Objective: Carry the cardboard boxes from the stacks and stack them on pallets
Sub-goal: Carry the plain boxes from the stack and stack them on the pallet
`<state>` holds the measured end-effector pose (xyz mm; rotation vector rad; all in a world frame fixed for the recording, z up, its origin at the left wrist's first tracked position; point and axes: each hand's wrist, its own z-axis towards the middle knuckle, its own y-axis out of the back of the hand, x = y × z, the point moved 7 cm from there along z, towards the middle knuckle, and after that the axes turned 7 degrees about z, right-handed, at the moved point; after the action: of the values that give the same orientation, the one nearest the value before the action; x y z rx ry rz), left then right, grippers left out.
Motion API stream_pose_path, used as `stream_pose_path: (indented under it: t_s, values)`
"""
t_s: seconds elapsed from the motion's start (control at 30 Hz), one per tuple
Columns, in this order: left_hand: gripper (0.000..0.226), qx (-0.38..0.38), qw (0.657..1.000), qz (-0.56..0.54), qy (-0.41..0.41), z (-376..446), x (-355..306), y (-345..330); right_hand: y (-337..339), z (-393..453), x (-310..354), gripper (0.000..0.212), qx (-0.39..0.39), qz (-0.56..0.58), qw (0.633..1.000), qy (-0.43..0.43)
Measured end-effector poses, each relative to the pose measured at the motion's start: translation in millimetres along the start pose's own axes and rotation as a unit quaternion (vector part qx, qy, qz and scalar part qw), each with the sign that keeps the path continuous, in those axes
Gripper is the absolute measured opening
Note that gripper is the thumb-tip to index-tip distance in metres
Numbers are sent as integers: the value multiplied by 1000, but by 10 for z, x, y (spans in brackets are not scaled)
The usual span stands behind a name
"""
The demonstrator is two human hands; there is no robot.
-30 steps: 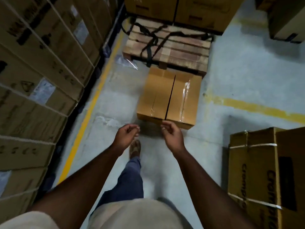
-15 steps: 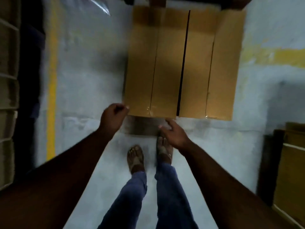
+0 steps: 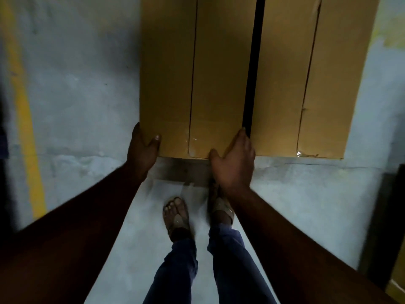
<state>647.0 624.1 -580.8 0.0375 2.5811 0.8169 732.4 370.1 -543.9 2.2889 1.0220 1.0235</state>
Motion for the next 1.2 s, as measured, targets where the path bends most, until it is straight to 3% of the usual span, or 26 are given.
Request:
stream_pose_path:
  t_s: [0.1,0.2,0.27,0.43,0.5,0.6,0.73,0.9,1.2]
  values:
    - [36,27,991,-96,90,103,23,173,71,219,0,97,29,60,997,-46]
    - [69,124,982,-116,82,209,-69,257,41,366,10,86,132,221,961,-100]
    - [81,161,982,-92,46,134,-178,297,-28,301,11,91,184,274,936,-125]
    - [45,13,998,-58,37,-516,-282,862,403,-299,150,78,156,322,932,-59]
    - [50,-27,995,-71,57,-989,-304,1138,708,-771,253,83,166,313,934,-37]
    - [38,-11,987,-153,54,-1819,-434,1450,1207,-1534,282,93,165,336,927,-37]
    - [45,53,978,-195,47,-3102,-447,1847,2040,-2701,448,57,161,350,922,-17]
    - [44,26,967,-252,36,-4633,-64,2191,2809,-3940,487,56,177,339,923,32]
    - [28,-44,947,-299,-111,-7180,498,1446,3925,-5448,-1011,64,194,355,904,135]
